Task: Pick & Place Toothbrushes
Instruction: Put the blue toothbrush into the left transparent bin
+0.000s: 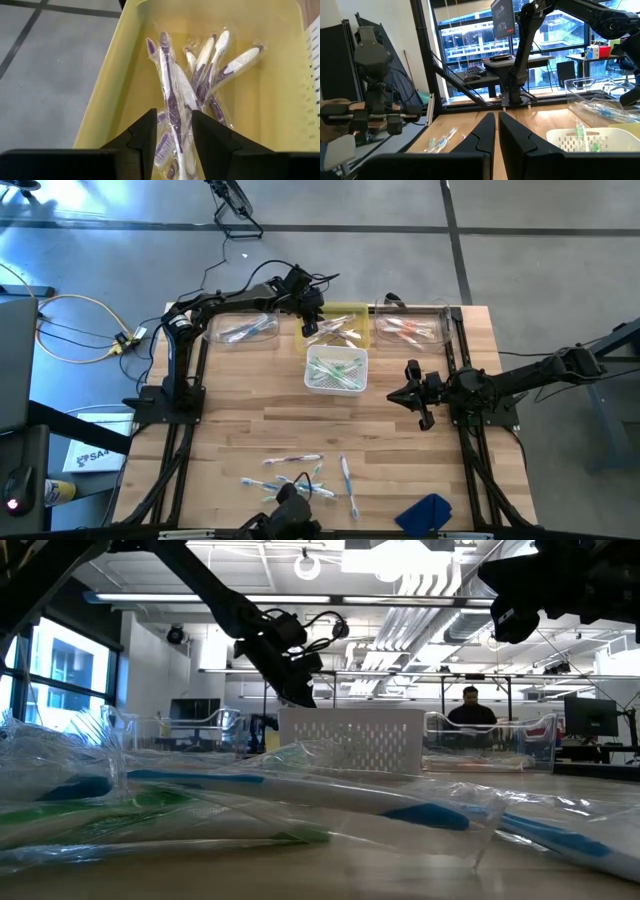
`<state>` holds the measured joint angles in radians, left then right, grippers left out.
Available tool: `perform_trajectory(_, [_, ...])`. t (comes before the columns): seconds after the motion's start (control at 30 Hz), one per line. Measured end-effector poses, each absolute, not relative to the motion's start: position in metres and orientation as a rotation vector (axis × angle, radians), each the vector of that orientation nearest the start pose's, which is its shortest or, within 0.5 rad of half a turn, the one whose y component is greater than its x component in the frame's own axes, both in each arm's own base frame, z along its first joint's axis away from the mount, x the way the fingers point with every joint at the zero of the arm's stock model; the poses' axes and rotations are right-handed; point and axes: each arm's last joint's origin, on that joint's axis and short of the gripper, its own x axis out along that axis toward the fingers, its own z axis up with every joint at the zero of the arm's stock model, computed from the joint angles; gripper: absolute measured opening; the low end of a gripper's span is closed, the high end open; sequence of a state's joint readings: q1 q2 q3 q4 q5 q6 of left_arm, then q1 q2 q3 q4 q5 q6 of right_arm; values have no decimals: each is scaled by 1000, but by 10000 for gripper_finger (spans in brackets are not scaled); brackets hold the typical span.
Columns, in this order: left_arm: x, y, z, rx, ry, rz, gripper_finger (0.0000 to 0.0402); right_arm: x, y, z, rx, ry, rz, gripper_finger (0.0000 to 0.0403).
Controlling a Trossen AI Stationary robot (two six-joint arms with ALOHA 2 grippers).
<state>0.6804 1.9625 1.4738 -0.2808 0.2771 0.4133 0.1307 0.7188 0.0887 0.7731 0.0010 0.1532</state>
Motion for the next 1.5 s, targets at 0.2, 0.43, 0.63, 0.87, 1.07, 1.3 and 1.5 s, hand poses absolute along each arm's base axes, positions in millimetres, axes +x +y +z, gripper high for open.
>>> perform_trajectory(0.2, [345, 265, 220, 50, 728, 234, 120, 149, 20, 195, 166, -133, 141, 15])
perform_trajectory(0.43, [355, 257, 224, 81, 687, 214, 120, 149, 20, 195, 165, -132, 140, 15])
perform_trajectory(0.63, [360, 251, 225, 102, 681, 203, 120, 149, 20, 195, 163, -134, 141, 15])
perform_trajectory(0.87, [361, 252, 227, 110, 657, 216, 120, 149, 20, 195, 163, -134, 140, 15])
perform_trajectory(1.07, [359, 249, 223, 90, 696, 184, 120, 149, 20, 195, 137, -135, 139, 15])
perform_trajectory(1.3, [359, 247, 222, 129, 717, 164, 120, 149, 20, 195, 136, -136, 138, 15])
perform_trajectory(1.5, [358, 247, 220, 120, 738, 163, 120, 149, 19, 195, 137, -136, 135, 15])
